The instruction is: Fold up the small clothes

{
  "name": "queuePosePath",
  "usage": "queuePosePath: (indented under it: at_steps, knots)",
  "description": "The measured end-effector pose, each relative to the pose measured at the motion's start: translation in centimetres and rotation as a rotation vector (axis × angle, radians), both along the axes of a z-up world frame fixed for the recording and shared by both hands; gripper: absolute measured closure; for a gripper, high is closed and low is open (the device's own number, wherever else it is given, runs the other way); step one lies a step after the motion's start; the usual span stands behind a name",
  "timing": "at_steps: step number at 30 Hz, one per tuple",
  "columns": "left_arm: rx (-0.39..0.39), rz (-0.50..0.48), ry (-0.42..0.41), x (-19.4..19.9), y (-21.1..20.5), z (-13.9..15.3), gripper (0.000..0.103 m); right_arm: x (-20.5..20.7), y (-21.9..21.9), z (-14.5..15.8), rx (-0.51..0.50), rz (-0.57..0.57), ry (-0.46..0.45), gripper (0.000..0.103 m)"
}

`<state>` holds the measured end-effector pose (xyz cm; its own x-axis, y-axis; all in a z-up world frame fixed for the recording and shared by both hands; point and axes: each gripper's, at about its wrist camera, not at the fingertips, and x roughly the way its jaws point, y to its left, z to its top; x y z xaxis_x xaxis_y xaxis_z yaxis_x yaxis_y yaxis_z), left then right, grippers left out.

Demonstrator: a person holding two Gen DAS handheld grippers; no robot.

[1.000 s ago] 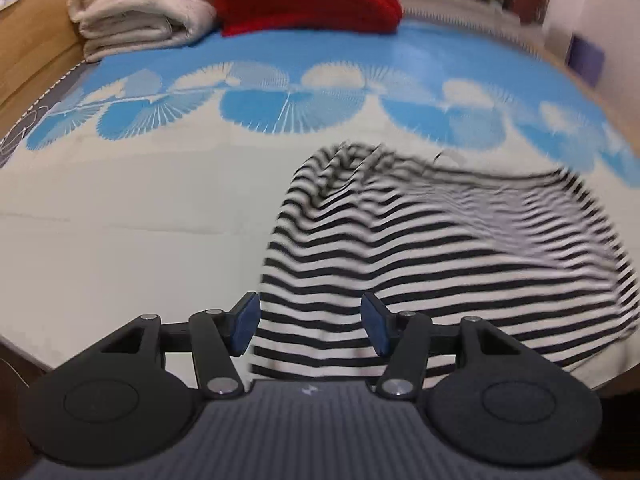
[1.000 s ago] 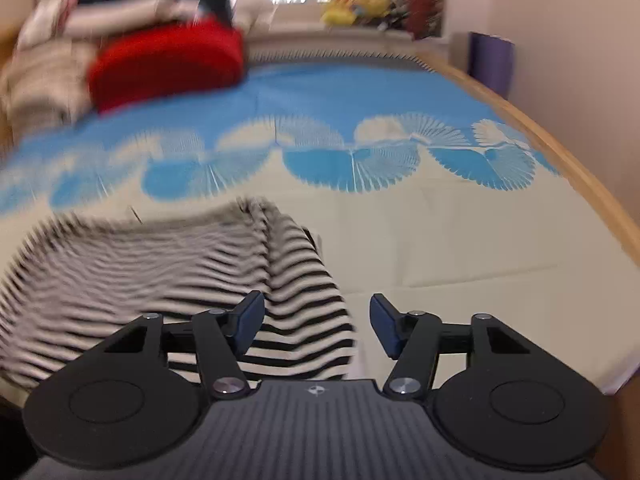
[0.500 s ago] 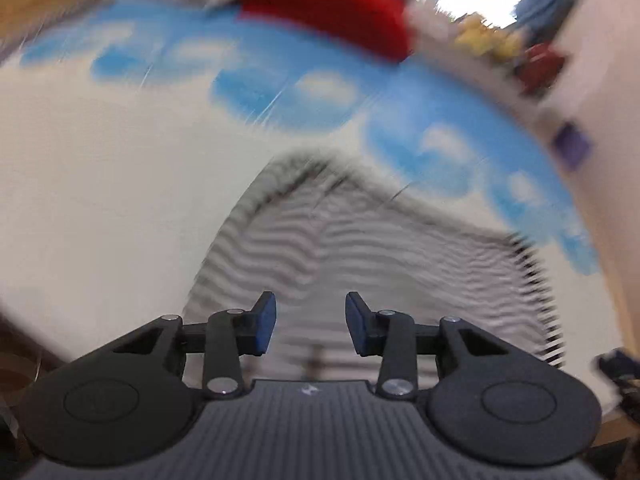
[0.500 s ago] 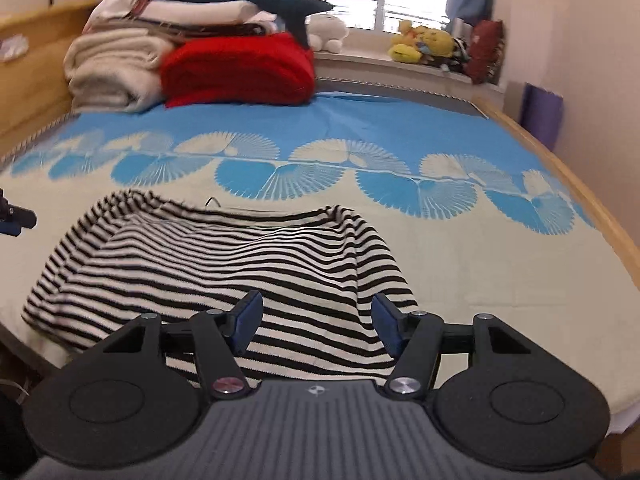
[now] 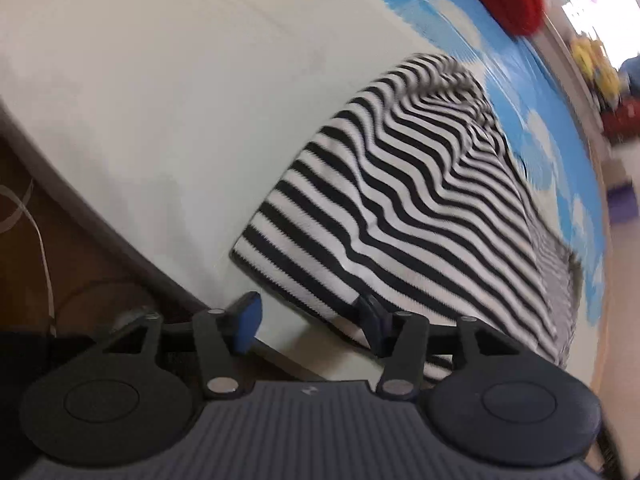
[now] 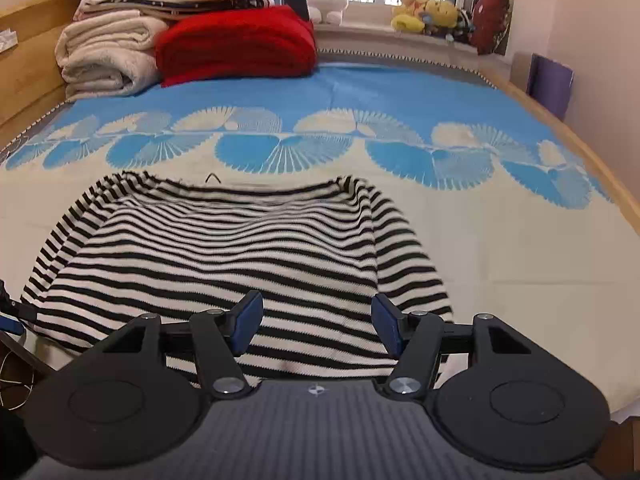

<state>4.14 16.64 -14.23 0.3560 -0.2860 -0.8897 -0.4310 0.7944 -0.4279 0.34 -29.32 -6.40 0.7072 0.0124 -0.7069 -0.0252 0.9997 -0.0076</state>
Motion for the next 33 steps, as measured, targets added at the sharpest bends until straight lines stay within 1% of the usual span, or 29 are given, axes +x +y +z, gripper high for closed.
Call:
queuePosePath:
  at_steps: [2, 3, 4, 5, 6, 7, 9, 12, 15, 16, 18, 19, 20, 22, 25, 29, 32, 33]
  knots:
    - [-0.004, 0.027, -0.006, 0.0, 0.0, -0.1, 0.039, 0.0, 0.2, -0.2, -0.01, 0.009, 0.003, 0.041]
    - [-0.004, 0.037, -0.014, -0.1, 0.0, 0.0, 0.039, -0.1, 0.3, -0.2, -0.016, 0.013, 0.001, 0.041]
    - [0.004, 0.046, -0.024, -0.2, -0.1, 0.1, 0.04, -0.2, 0.3, -0.1, -0.022, 0.015, -0.002, 0.041]
    - [0.02, 0.059, -0.033, -0.5, -0.2, 0.5, 0.045, -0.3, 0.3, -0.1, -0.024, 0.015, -0.005, 0.041]
    - [0.02, 0.074, -0.042, -0.9, -0.1, 0.9, 0.047, -0.5, 0.2, 0.0, -0.026, 0.013, -0.009, 0.041]
    - [0.004, 0.08, -0.052, -1.0, -0.2, 1.2, 0.047, -0.6, 0.1, 0.1, -0.028, 0.008, -0.013, 0.041]
    - [-0.018, 0.073, -0.061, -0.7, -0.3, 1.2, 0.047, -0.8, -0.3, 0.1, -0.027, -0.007, -0.013, 0.041]
    - [-0.036, 0.067, -0.026, -0.1, -0.4, 0.0, 0.047, -0.9, -0.9, 0.1, -0.01, -0.027, -0.005, 0.041]
    - [-0.011, 0.054, -0.055, 0.3, -0.6, 0.3, 0.047, -0.8, -0.9, -0.1, -0.015, -0.029, 0.001, 0.041]
    - [-0.004, 0.062, -0.055, 0.4, -0.7, 0.3, 0.051, -0.8, -0.8, -0.2, -0.019, -0.027, 0.003, 0.041]
    - [0.008, 0.085, -0.056, 0.5, -0.7, 0.2, 0.066, -0.8, -0.6, -0.3, -0.027, -0.022, 0.005, 0.041]
    - [0.009, 0.087, -0.062, 0.7, -0.7, 0.2, 0.079, -0.8, -0.5, -0.3, -0.032, -0.018, 0.005, 0.041]
    - [0.017, 0.086, -0.07, 0.9, -0.9, 0.4, 0.086, -0.9, -0.4, -0.3, -0.038, -0.016, 0.003, 0.041]
    - [0.054, 0.075, -0.091, 1.0, -1.3, 1.2, 0.089, -1.0, -0.5, -0.3, -0.05, -0.02, -0.002, 0.041]
    - [0.117, 0.05, -0.137, 1.0, -2.5, 2.8, 0.091, -1.0, -1.1, -0.1, -0.047, -0.051, -0.007, 0.041]
    - [0.226, -0.029, -0.265, 0.6, -5.0, 6.3, 0.092, -1.0, -2.5, 0.7, -0.025, -0.111, -0.044, 0.041]
    - [0.303, -0.098, -0.36, 0.6, -7.4, 8.5, 0.092, -0.4, -4.5, 2.6, -0.001, -0.134, -0.082, 0.041]
    - [0.316, -0.116, -0.388, 0.7, -8.2, 9.2, 0.092, -0.1, -5.4, 3.7, 0.005, -0.133, -0.117, 0.041]
